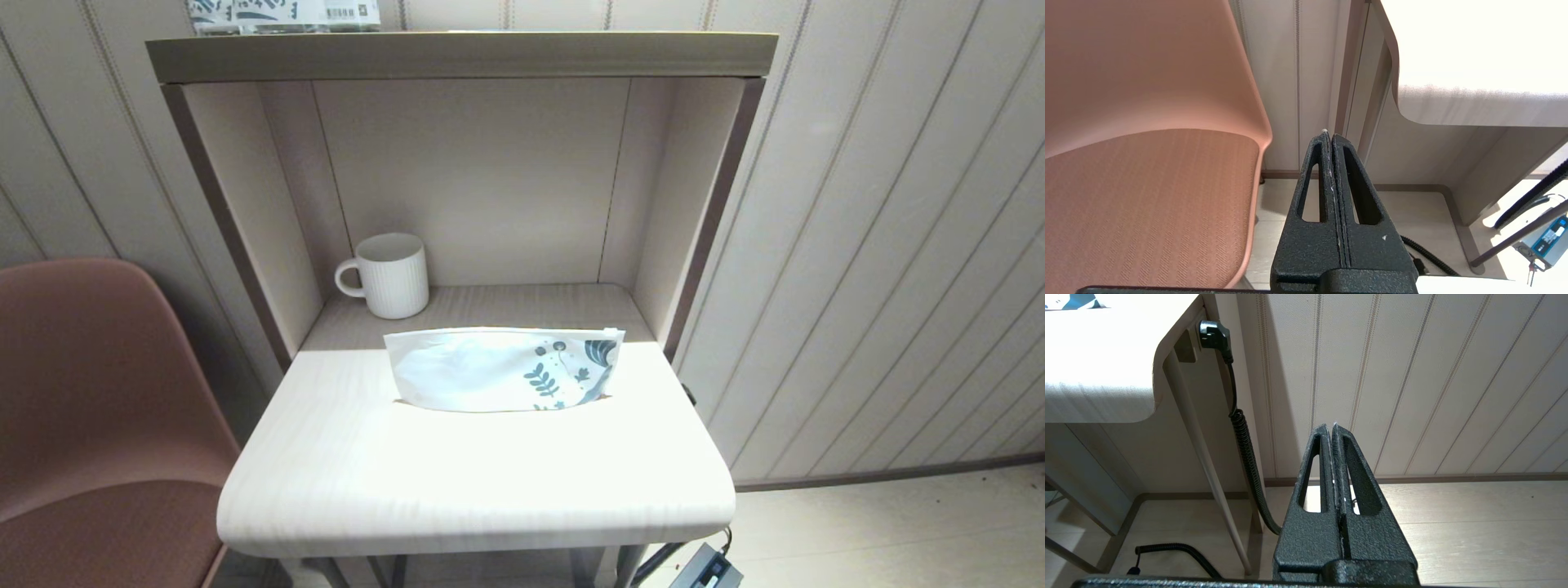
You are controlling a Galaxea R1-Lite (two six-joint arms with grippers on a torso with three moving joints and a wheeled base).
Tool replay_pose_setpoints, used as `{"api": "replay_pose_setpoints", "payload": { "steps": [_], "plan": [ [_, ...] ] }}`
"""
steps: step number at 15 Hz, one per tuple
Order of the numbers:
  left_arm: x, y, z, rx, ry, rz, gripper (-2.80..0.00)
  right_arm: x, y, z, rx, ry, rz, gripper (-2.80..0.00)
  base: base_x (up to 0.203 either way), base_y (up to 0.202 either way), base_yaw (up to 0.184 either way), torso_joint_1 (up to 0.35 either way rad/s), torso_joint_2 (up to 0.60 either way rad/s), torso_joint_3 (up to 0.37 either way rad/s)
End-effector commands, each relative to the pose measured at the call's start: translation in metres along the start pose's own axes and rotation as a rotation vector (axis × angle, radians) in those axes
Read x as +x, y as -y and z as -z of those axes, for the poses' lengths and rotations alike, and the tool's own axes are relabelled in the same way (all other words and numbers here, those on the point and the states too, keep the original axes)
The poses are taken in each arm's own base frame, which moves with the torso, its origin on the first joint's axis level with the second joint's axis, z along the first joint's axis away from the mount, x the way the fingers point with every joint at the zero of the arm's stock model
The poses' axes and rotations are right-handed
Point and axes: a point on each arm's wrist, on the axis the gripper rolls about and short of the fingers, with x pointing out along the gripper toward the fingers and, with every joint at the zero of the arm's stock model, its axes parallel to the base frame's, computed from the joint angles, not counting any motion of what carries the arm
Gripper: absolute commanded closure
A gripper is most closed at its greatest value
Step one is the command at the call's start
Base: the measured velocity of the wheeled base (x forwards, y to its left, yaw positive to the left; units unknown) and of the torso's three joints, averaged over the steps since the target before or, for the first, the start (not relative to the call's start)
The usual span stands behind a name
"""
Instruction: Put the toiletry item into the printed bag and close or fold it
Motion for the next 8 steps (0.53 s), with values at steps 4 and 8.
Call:
{"api": "replay_pose_setpoints", "payload": {
  "steps": [4,8],
  "plan": [
    [0.0003,0.0,0.0003,-0.004,-0.003,-0.003,0.0,0.0001,0.0001,0.0,0.003,-0.002,0.002,0.0,0.0,0.0,0.0,0.0,0.0,0.0],
    [0.0003,0.0,0.0002,-0.004,-0.003,-0.003,0.0,0.0001,0.0001,0.0,0.005,-0.002,0.002,0.0,0.0,0.0,0.0,0.0,0.0,0.0]
  ]
}}
